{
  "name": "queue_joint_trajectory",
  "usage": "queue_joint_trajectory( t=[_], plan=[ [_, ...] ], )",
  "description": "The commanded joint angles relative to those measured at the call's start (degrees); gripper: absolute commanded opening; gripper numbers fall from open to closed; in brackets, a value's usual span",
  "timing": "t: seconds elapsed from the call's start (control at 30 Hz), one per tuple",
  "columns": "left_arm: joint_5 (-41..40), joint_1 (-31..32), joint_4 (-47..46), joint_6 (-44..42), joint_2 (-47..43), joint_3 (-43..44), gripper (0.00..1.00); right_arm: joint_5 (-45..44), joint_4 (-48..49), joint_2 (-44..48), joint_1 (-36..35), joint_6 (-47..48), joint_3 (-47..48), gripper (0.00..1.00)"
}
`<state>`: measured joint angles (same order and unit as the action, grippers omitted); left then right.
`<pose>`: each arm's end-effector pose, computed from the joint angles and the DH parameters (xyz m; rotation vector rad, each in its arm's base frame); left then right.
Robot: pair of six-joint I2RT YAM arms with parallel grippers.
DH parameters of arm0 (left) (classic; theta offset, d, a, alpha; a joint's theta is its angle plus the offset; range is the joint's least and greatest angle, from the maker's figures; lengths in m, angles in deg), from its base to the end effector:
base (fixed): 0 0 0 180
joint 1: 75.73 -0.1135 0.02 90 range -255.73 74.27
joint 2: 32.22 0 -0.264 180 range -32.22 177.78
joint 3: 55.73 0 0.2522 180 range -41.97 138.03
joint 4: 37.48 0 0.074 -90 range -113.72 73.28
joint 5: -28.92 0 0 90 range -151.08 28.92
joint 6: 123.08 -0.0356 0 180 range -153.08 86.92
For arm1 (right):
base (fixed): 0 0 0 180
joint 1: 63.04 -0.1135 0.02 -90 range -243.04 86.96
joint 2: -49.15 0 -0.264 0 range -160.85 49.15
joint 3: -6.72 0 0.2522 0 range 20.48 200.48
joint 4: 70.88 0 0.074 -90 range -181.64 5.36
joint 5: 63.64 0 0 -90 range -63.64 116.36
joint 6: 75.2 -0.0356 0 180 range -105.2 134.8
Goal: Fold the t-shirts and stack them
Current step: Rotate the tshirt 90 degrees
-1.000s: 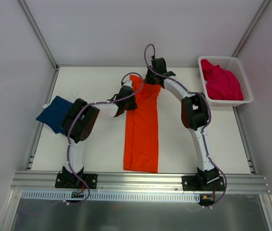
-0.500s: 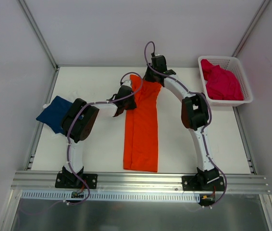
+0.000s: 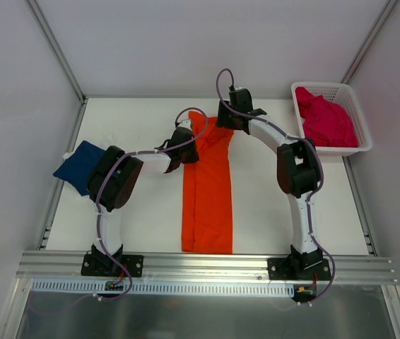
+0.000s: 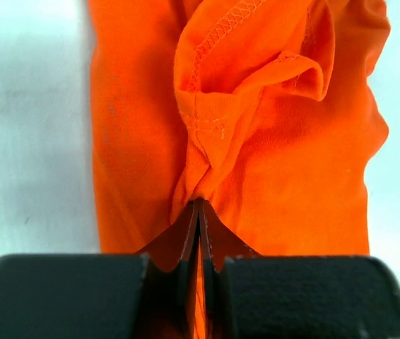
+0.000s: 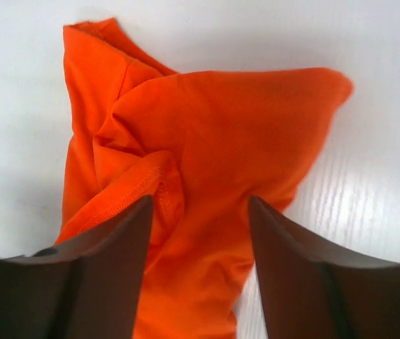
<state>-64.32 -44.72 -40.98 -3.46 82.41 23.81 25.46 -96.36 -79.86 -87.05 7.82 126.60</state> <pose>0.3693 -0.2197 0.1511 -0.0080 2.1738 -0.5602 0.4802 0.2133 0.2164 -0.3153 2.1667 0.2905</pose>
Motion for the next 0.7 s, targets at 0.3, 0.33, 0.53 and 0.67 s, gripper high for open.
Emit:
queue_joint_trajectory(
  t=[0.3, 0.33, 0.53, 0.67],
  plan=[
    [-7.6, 0.4, 9.5, -4.7, -18.7, -1.5, 0.00, 7.7, 4.4, 14.7, -1.7, 0.1, -6.8, 0.68],
    [-8.7, 0.4, 10.0, -4.9, -20.7, -1.4, 0.00, 8.5, 4.7, 14.8, -2.0, -0.3, -7.1, 0.68],
    [-10.6, 0.4, 15.7, -4.6, -23.9, -1.3, 0.00, 10.6, 3.5, 14.1, -3.8, -2.5, -8.4, 0.65],
    [-8.5, 0.4, 16.8, -1.0, -26.4, -7.0, 0.00, 4.3, 1.7, 19.0, -6.0, -2.5, -15.9, 0.64]
  ],
)
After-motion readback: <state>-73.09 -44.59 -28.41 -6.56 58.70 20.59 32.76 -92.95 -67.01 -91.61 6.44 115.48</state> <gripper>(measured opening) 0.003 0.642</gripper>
